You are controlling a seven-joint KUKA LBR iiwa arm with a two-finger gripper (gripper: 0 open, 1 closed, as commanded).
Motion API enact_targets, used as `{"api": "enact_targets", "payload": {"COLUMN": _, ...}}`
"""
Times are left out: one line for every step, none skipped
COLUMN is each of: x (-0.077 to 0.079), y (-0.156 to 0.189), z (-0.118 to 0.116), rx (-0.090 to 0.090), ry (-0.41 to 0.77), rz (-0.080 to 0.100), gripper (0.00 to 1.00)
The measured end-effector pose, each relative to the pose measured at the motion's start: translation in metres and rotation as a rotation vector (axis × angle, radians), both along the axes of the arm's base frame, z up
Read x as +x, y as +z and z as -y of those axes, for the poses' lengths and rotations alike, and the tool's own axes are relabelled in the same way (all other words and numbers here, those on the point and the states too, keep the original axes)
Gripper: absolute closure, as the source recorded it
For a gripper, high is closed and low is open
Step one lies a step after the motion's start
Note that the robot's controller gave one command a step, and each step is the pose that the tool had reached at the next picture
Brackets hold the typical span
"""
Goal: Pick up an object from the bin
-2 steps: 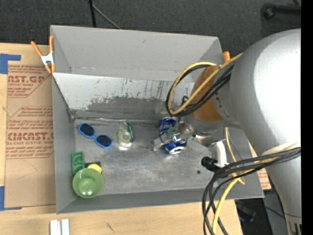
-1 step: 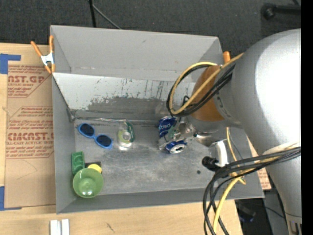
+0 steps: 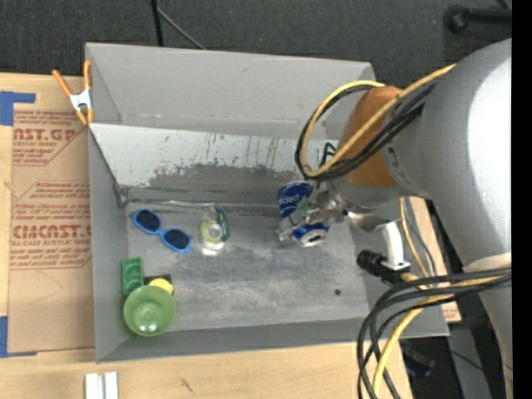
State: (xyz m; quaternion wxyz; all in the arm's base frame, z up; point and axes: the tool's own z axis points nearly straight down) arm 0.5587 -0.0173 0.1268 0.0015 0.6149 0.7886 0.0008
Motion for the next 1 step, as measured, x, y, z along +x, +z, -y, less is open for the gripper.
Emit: {"api": "enact_targets", "payload": {"x": 0.0005, "y": 0.0292, "z": 0.0000, "rx": 0.000, "ry": 0.002, "rz": -0.002, "gripper": 1.00}}
